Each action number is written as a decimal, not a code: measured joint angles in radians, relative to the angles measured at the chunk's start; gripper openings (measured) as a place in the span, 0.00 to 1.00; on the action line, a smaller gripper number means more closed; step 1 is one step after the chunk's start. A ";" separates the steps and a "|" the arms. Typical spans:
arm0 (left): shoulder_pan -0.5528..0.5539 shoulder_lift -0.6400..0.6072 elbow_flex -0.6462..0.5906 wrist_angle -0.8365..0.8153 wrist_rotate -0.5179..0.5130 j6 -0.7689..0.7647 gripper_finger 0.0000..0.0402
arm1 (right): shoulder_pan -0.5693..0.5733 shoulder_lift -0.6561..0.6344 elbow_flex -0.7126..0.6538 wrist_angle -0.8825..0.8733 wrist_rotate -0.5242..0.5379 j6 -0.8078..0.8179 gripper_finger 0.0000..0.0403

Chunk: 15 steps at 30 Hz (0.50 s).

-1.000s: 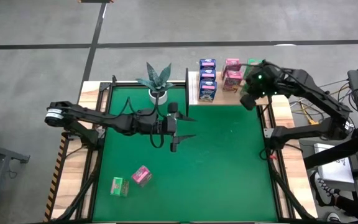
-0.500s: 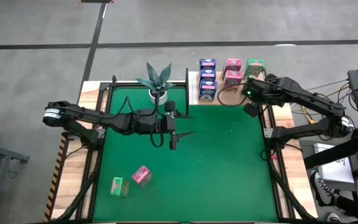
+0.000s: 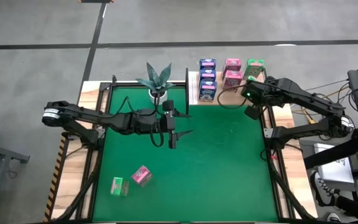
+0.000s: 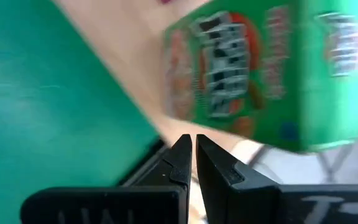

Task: Stack cereal on shelf
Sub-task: Put the top green cereal box on the shelf aligned with the other green cereal boxes

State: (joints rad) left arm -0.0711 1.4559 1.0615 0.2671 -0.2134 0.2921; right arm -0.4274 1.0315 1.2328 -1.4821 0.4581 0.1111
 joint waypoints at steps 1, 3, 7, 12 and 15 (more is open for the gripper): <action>0.000 0.000 0.000 0.000 0.000 0.000 0.60 | 0.000 -0.001 0.000 0.005 -0.025 0.003 0.03; 0.000 0.000 0.000 -0.001 0.000 -0.001 0.60 | 0.000 -0.002 -0.010 0.030 -0.048 0.006 0.03; 0.000 0.000 0.000 0.000 0.002 -0.001 0.60 | 0.002 -0.002 -0.044 0.099 0.015 -0.018 0.03; 0.000 0.000 0.000 0.000 -0.009 -0.001 0.60 | 0.002 0.000 -0.108 0.129 0.172 -0.063 0.03; 0.000 0.000 0.000 0.000 -0.012 -0.002 0.60 | 0.002 0.000 -0.146 0.139 0.172 -0.078 0.03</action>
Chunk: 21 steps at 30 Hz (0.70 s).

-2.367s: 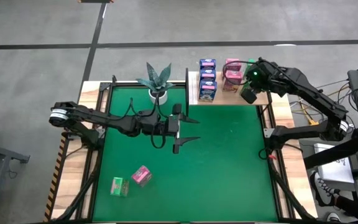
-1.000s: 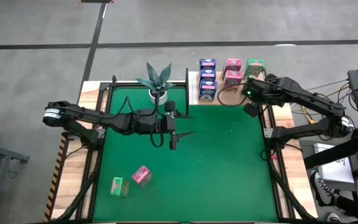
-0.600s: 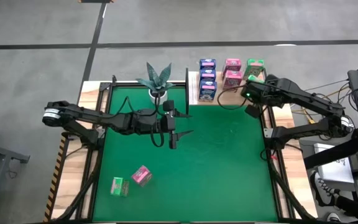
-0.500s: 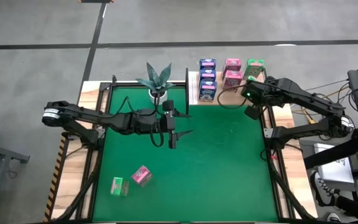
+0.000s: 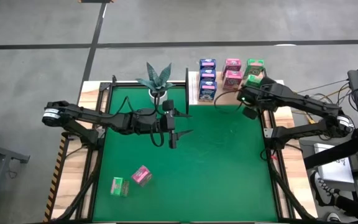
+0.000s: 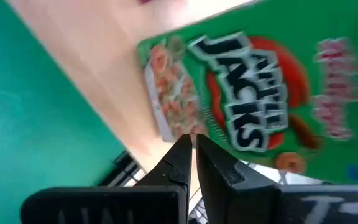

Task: Stack cereal on shelf
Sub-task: Put the top green cereal box on the shelf aligned with the other green cereal boxes

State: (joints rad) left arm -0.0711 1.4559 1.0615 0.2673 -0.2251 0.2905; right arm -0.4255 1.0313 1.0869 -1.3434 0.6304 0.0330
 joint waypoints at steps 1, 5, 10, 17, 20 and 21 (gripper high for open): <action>0.000 0.000 0.000 0.001 -0.001 0.000 0.60 | 0.000 0.000 -0.012 0.001 0.001 -0.001 0.03; 0.000 0.000 0.000 0.001 -0.002 0.000 0.60 | 0.000 0.000 -0.060 0.019 0.059 -0.009 0.03; 0.000 0.000 0.000 0.001 -0.002 -0.003 0.60 | 0.000 -0.001 -0.095 0.058 0.078 -0.031 0.03; 0.000 0.000 0.000 0.001 -0.004 -0.003 0.60 | 0.000 -0.004 -0.085 0.068 -0.024 -0.033 0.03; 0.000 0.000 0.000 0.007 -0.004 0.005 0.60 | 0.000 -0.014 -0.078 0.099 -0.079 -0.034 0.03; 0.000 0.000 0.000 0.015 -0.005 0.010 0.60 | 0.000 -0.018 -0.079 0.115 -0.079 -0.039 0.03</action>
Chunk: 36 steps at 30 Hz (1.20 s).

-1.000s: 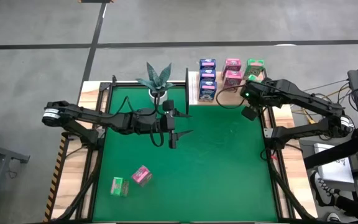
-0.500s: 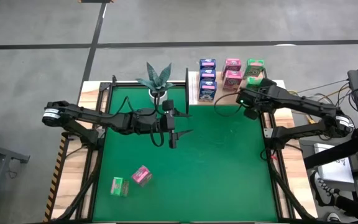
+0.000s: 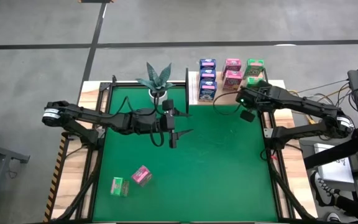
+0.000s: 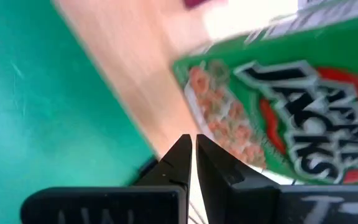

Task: Stack cereal on shelf
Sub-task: Put the top green cereal box on the shelf aligned with the other green cereal boxes

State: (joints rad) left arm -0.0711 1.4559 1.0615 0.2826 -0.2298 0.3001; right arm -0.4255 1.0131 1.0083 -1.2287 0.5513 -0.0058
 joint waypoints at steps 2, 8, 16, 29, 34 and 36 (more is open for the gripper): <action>0.000 0.000 0.000 0.010 0.000 0.004 0.60 | -0.001 -0.010 -0.008 0.035 0.004 -0.018 0.03; 0.000 -0.004 -0.013 0.028 0.000 0.005 0.60 | -0.001 -0.017 -0.016 0.095 0.068 -0.059 0.03; 0.000 -0.095 -0.144 0.211 0.000 0.024 0.60 | -0.033 -0.017 -0.016 0.117 0.078 -0.086 0.03; 0.000 -0.294 -0.385 0.509 0.003 0.005 0.60 | -0.121 -0.017 -0.016 0.221 0.037 -0.160 0.03; -0.001 -0.331 -0.412 0.529 0.003 0.005 0.60 | -0.138 -0.017 -0.016 0.210 -0.015 -0.160 0.03; -0.001 -0.333 -0.416 0.528 0.003 0.005 0.60 | -0.138 -0.017 -0.006 0.188 -0.034 -0.139 0.03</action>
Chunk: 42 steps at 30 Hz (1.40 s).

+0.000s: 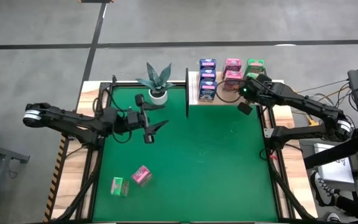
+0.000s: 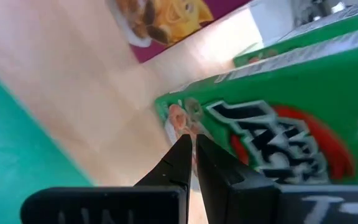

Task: Stack cereal on shelf
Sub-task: Put the top green cereal box on the shelf aligned with the other green cereal boxes

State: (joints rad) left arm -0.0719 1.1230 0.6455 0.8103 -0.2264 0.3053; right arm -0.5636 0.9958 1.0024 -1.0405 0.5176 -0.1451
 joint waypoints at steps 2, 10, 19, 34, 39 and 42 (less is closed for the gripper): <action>0.000 -0.001 -0.002 -0.008 0.000 0.000 0.60 | 0.000 0.000 0.028 -0.045 -0.048 0.039 0.03; 0.003 0.004 0.007 -0.043 0.000 0.008 0.60 | -0.002 -0.072 0.126 -0.189 -0.384 0.166 0.03; 0.005 0.004 0.005 -0.043 -0.001 0.019 0.60 | -0.002 -0.287 -0.105 0.014 -0.247 0.343 0.03; 0.005 0.004 0.008 -0.042 0.000 0.011 0.60 | -0.002 -0.268 -0.248 0.228 0.023 0.484 0.03; 0.005 0.004 0.008 -0.043 0.000 0.011 0.60 | -0.002 -0.239 -0.249 0.236 0.034 0.522 0.03; 0.005 0.005 0.008 -0.043 0.000 0.016 0.60 | -0.002 -0.221 -0.255 0.238 0.036 0.529 0.03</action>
State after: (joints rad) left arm -0.0666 1.1278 0.6533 0.7670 -0.2268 0.3214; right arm -0.5659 0.7750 0.7477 -0.8027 0.5534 0.3842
